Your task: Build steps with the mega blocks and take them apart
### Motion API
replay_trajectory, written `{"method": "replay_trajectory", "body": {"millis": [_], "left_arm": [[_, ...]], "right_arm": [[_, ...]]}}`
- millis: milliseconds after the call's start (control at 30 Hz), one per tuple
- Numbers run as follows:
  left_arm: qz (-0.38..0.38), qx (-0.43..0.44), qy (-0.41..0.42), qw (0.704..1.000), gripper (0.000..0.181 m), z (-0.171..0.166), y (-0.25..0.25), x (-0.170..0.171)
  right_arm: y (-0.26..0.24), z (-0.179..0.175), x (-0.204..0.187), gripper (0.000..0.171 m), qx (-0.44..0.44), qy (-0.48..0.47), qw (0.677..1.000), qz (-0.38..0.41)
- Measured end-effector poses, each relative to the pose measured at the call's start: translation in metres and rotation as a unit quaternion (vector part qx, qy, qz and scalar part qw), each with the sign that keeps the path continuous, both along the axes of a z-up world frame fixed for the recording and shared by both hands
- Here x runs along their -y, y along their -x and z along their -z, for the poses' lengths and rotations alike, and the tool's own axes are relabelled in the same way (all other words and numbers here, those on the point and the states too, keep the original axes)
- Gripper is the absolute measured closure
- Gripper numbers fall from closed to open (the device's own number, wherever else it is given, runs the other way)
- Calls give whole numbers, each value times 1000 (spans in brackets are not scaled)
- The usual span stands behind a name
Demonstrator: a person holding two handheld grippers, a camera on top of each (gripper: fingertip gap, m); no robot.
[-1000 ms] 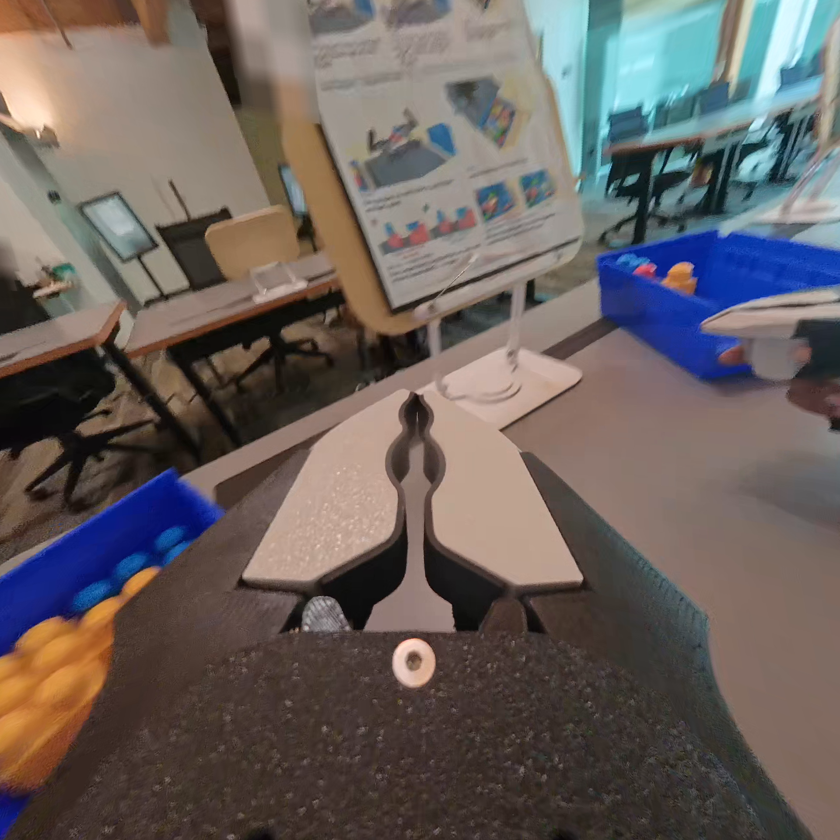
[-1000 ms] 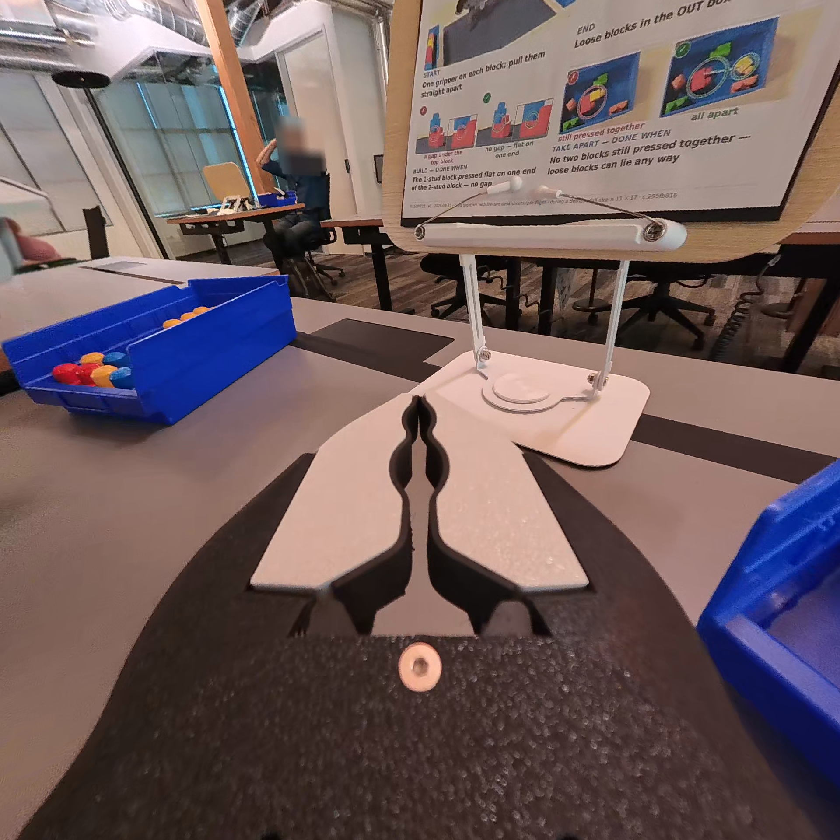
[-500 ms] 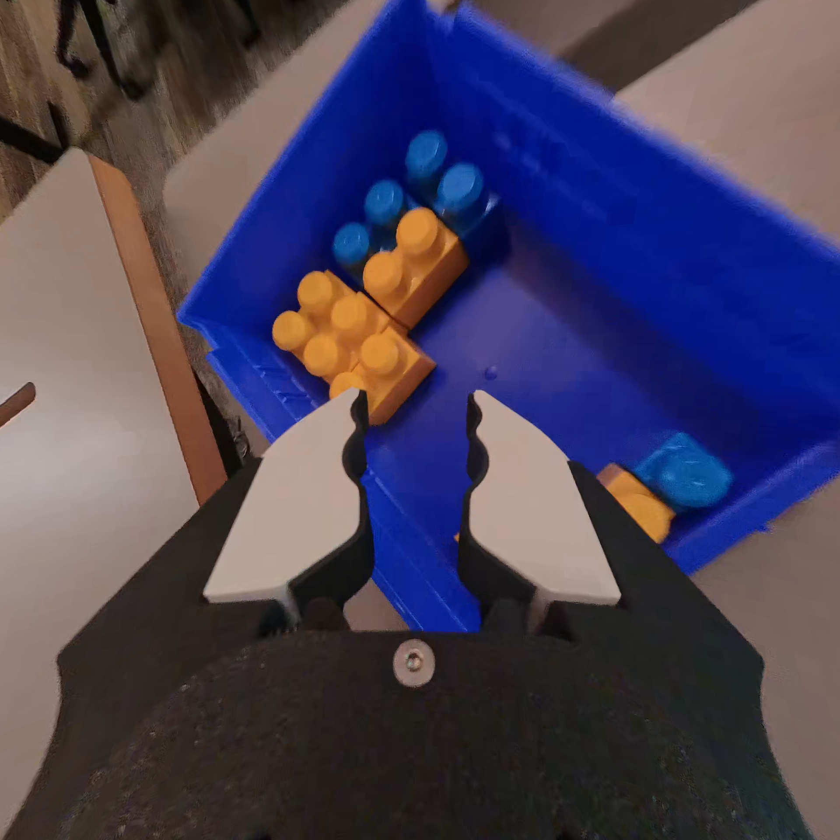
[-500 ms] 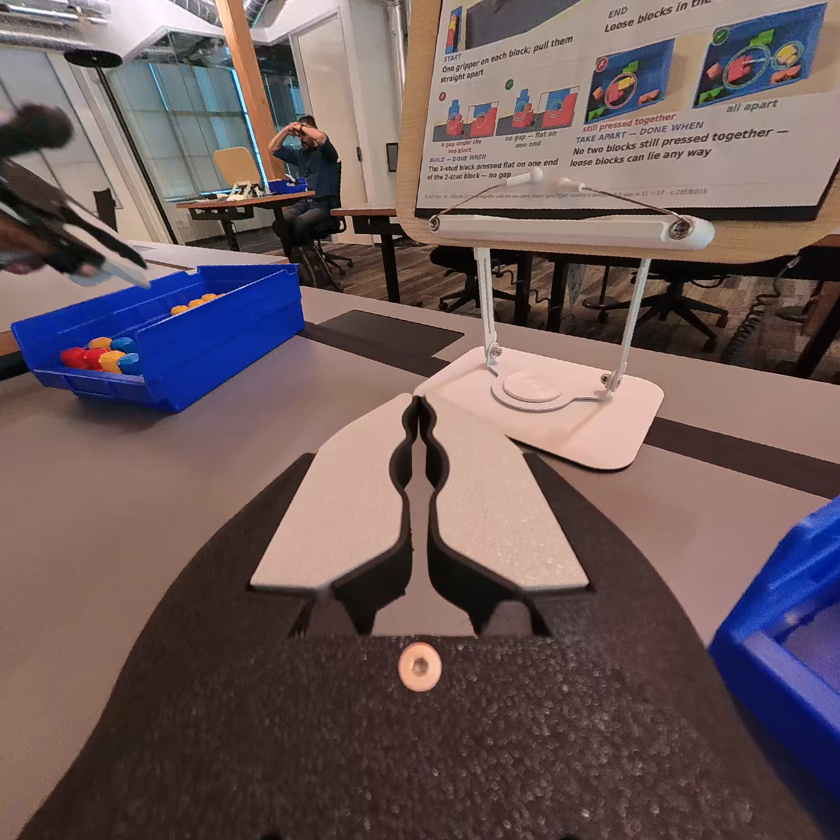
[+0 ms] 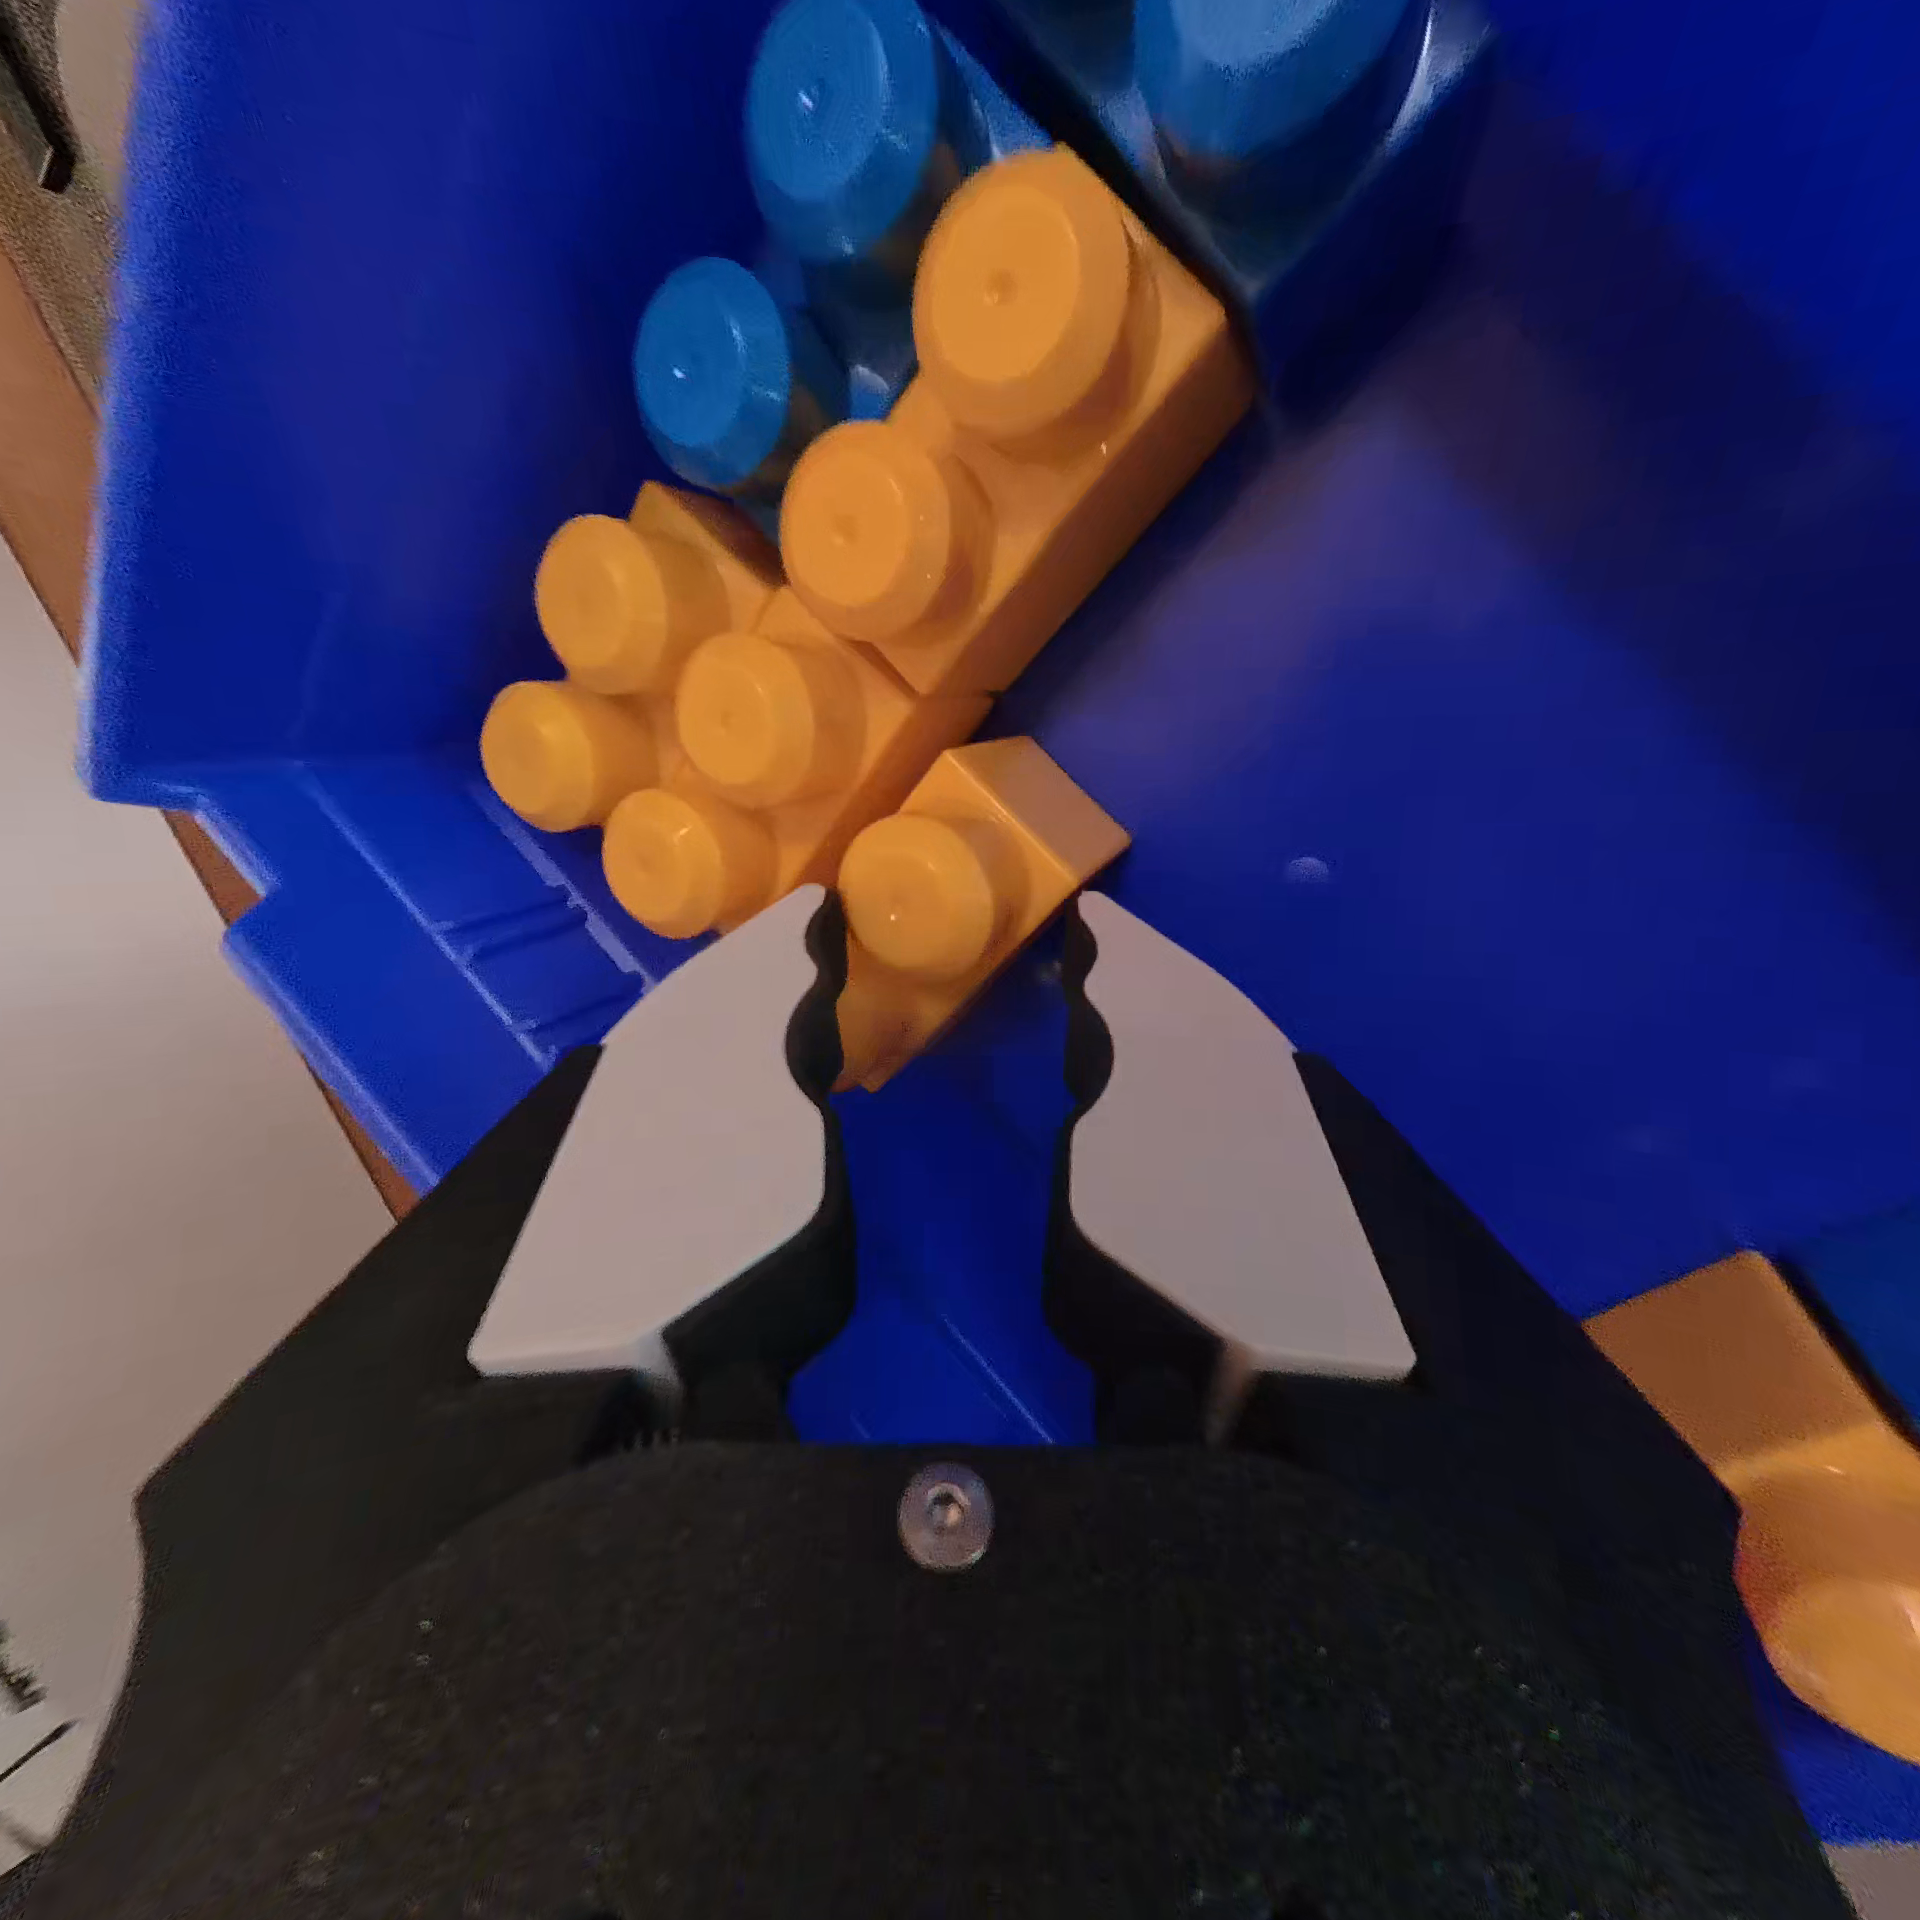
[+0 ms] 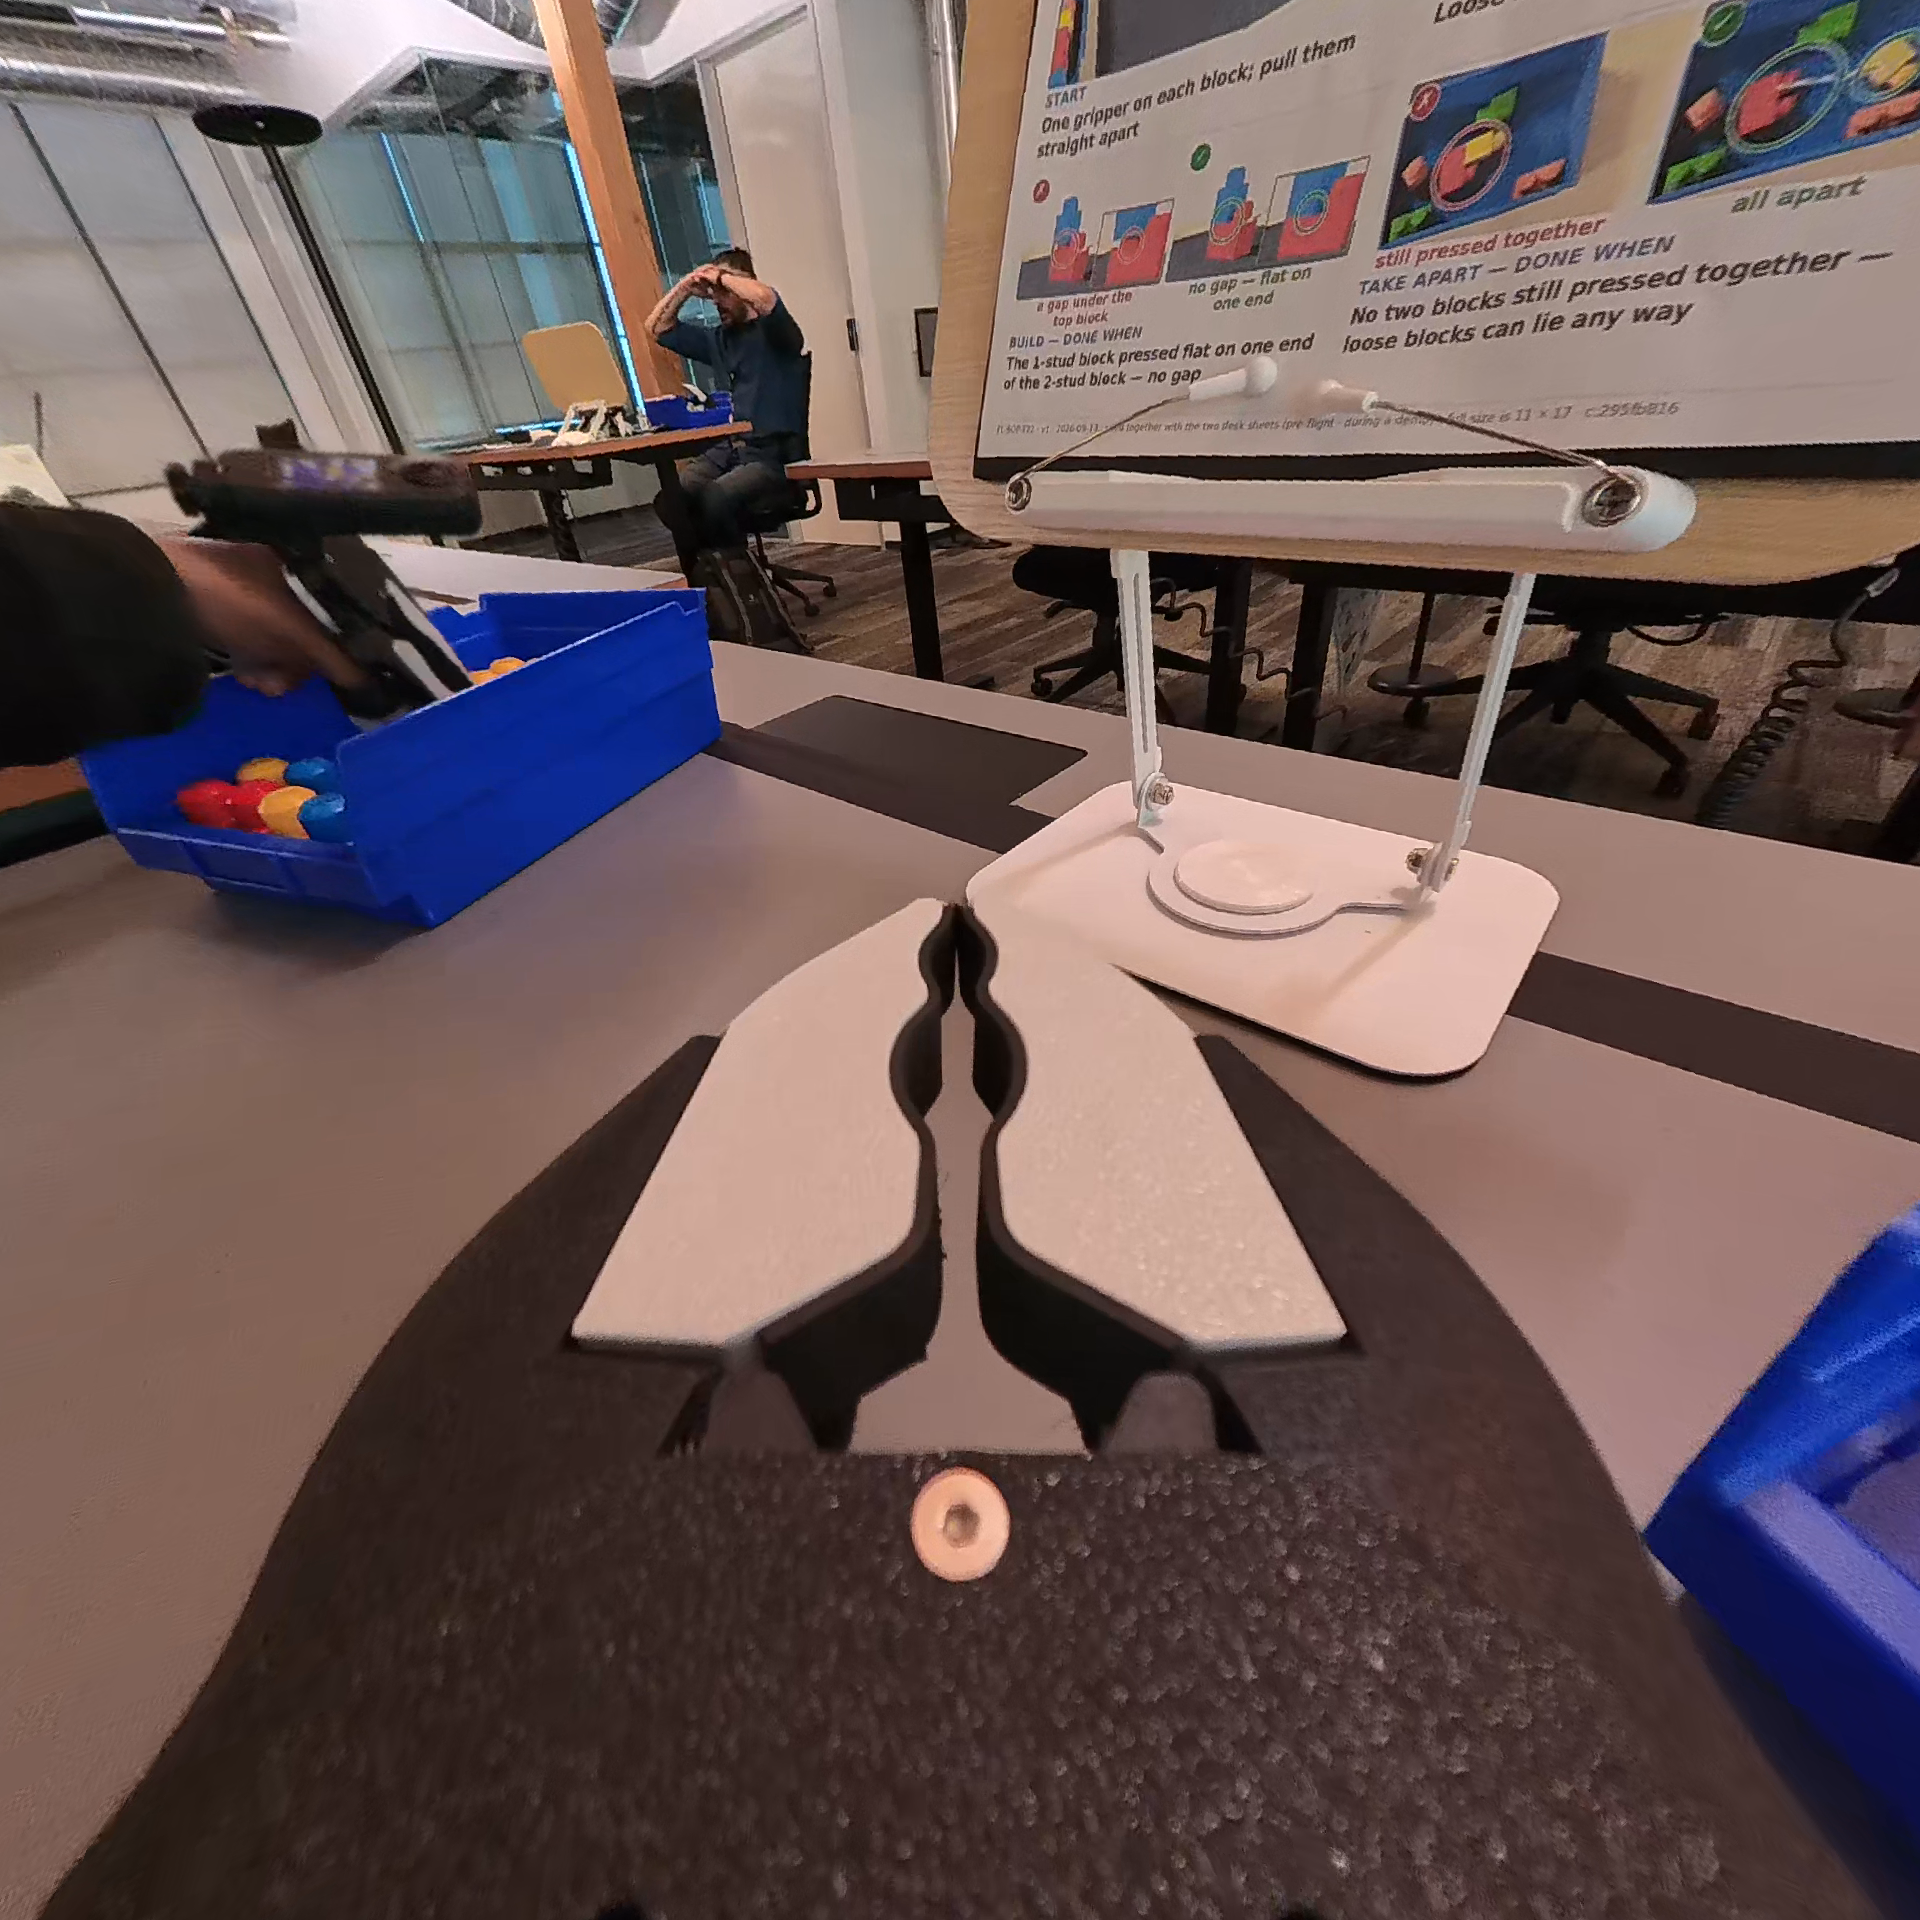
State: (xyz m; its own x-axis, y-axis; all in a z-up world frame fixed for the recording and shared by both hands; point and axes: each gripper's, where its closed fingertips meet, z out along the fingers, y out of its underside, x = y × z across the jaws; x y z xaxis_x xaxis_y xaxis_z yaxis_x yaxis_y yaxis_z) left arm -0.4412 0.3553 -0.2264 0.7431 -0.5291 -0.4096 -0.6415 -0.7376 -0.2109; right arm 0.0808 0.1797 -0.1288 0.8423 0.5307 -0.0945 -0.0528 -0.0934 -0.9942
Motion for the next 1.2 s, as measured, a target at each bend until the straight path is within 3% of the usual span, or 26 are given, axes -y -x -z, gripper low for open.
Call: {"method": "replay_trajectory", "body": {"millis": [33, 467, 700, 867, 967, 1100, 1200], "left_arm": [[5, -12, -4, 1000, 140, 1, 1, -1], [43, -23, -59, 997, 153, -28, -5, 19], [72, 12, -150, 986, 154, -91, -26, 43], [150, 45, -239, 958, 154, -154, -92, 79], [212, 80, -264, 937, 154, -173, -149, 110], [289, 165, -265, 905, 154, -175, -235, 157], [326, 237, -239, 883, 154, -155, -294, 188]], "right_arm": [[0, 1, 0, 171, 1, 1, 1000, -1], [4, 2, 0, 171, 13, -2, 1000, -7], [8, 1, 3, 171, 30, -10, 999, -9], [16, 4, 5, 171, 42, -13, 999, -23], [24, 3, 9, 171, 52, -23, 998, -39], [37, 1, 16, 162, 69, -43, 994, -67], [51, 0, 26, 148, 81, -57, 989, -109]]}}
